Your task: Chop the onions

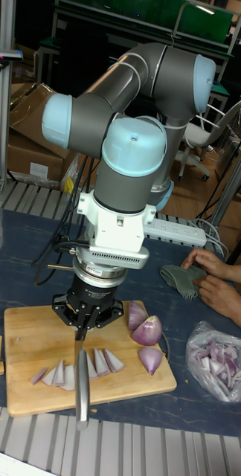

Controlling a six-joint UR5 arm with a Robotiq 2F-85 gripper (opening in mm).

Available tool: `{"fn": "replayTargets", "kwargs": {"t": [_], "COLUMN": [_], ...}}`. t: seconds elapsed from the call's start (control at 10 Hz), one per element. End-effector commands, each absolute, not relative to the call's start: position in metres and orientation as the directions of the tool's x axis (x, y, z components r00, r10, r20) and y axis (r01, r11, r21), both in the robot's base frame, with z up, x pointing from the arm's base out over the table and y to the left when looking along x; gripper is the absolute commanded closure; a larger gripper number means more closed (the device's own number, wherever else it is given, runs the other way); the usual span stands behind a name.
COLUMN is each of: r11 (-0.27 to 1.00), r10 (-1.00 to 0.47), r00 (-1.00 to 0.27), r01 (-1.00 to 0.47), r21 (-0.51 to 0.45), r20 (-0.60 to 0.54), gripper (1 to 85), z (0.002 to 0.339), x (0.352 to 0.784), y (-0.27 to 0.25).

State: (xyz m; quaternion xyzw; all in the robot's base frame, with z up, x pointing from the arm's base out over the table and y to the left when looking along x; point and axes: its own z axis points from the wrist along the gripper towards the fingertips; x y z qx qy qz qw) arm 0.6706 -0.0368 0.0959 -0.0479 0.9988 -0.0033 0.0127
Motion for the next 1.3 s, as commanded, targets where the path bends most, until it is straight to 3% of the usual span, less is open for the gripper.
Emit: {"fn": "replayTargets", "kwargs": {"t": [0.0, 1.2], "r11": [0.995, 0.991], "r10": [-0.103, -0.133], "r00": [-0.994, -0.991], "r01": [-0.104, -0.134], "r21": [0.009, 0.018], "r20": [-0.030, -0.030], "gripper": [84.7, 84.7], "z": [0.097, 0.085], "x": [0.672, 0.701], "y": [-0.033, -0.041]}}
